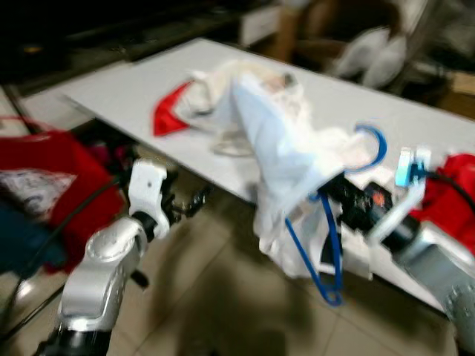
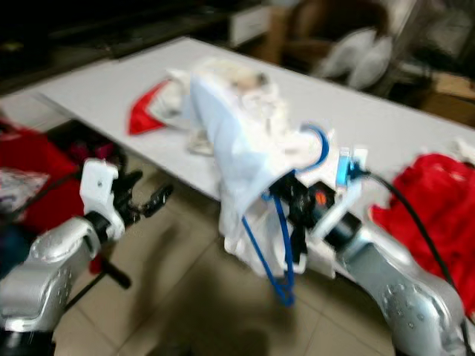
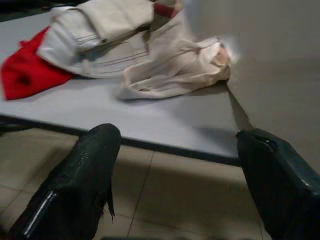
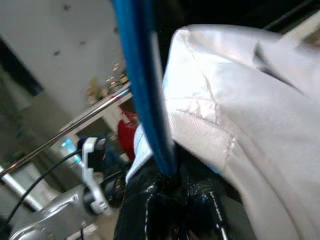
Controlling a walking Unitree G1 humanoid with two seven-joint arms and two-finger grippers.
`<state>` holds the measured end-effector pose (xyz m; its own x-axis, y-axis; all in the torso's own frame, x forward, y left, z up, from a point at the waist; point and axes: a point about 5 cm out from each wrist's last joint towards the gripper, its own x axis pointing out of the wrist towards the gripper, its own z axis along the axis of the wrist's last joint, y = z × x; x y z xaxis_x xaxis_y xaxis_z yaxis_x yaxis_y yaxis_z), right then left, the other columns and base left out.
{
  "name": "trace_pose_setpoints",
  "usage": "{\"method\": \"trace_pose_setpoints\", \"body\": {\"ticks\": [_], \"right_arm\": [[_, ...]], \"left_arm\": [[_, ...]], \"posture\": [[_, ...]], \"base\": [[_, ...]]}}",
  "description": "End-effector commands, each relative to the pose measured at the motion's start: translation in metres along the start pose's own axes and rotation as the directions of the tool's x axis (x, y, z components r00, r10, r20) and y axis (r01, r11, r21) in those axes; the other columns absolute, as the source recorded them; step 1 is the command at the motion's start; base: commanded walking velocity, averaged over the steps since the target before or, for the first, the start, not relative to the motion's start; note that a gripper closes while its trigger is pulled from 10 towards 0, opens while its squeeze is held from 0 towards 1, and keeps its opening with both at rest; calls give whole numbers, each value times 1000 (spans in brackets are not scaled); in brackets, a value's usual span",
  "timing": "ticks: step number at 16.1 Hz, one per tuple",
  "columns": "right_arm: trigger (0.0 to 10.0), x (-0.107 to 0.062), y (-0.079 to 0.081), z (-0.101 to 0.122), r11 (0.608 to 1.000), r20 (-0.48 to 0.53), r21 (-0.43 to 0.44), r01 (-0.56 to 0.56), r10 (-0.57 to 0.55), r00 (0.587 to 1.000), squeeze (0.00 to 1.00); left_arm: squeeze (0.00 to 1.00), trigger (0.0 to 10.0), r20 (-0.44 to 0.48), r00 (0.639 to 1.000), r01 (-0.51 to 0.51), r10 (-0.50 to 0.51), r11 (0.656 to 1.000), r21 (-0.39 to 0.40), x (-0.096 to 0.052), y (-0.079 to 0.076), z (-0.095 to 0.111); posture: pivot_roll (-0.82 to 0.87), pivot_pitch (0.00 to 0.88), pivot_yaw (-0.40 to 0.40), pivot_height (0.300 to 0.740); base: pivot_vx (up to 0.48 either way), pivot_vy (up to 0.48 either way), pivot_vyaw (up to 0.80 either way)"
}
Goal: Hang hanger
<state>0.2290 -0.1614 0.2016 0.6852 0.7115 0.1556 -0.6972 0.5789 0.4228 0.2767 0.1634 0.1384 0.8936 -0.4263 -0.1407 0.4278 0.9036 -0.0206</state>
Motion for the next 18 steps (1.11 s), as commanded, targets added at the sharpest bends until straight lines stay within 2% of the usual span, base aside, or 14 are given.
{"method": "trace_pose_setpoints", "body": {"ticks": [1,6,11,15,18], "right_arm": [[10000,-1,9,5,997,8,-12,-72,72,997,0],[10000,-11,15,3,989,-19,-17,-149,149,989,0],[10000,-14,22,2,979,-23,-16,-201,201,979,0],[10000,-13,25,2,976,-13,-22,-216,216,976,0],[10000,-7,17,5,986,20,-59,-155,157,987,0]], "left_arm": [[0,10000,2,1000,14,-14,1000,10,1,-2,2],[0,10000,17,998,56,-56,998,14,-1,-6,3],[0,10000,23,996,87,-88,996,13,-2,-7,3],[0,10000,21,995,95,-96,995,42,-2,-1,6],[0,10000,51,997,57,-60,996,63,-2,15,16]], "posture": [[-78,0,-22,740],[-76,0,-24,740],[-82,0,-17,740],[-84,0,-10,740],[-89,0,3,740]], "base": [[0,0,800],[0,0,800],[0,0,800],[0,0,800],[0,0,800]]}}
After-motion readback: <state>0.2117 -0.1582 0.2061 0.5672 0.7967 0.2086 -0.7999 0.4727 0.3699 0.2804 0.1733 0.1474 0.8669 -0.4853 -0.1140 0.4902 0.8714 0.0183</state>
